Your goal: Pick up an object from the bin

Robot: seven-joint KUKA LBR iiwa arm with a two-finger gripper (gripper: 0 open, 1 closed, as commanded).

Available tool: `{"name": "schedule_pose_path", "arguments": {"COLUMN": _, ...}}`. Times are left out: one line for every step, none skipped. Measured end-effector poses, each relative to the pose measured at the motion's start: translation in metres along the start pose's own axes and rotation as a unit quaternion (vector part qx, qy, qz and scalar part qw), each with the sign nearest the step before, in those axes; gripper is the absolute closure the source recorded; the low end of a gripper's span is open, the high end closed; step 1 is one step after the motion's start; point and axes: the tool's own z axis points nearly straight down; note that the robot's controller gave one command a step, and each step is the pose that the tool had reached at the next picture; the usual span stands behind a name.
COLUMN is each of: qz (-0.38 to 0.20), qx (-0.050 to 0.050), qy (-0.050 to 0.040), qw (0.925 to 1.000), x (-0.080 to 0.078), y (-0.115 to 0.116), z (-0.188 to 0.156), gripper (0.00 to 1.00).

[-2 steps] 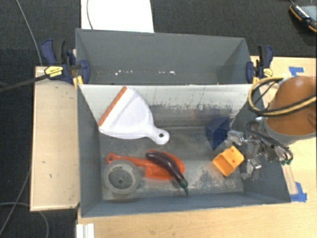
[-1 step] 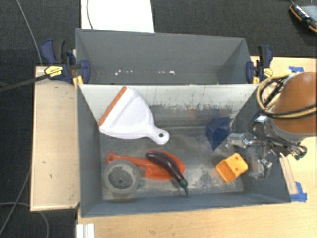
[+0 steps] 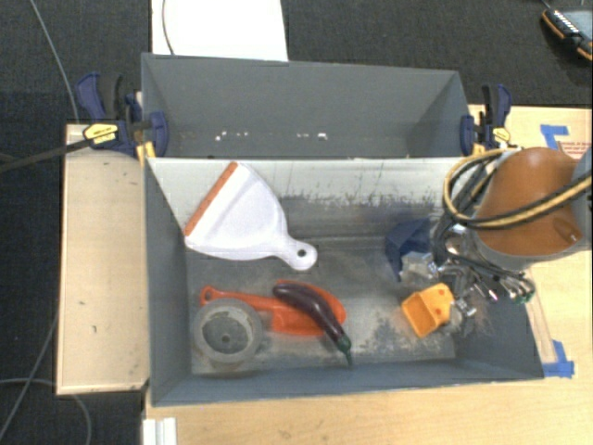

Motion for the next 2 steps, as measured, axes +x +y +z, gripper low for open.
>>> {"name": "schedule_pose_path", "arguments": {"qz": -0.164, "qx": 0.002, "qy": -0.0023, "qw": 0.9865, "x": 0.037, "y": 0.002, "z": 0.03, "gripper": 0.0}}
{"name": "schedule_pose_path", "arguments": {"qz": -0.135, "qx": 0.002, "qy": -0.0036, "qw": 0.9908, "x": 0.008, "y": 0.009, "z": 0.03, "gripper": 1.0}}
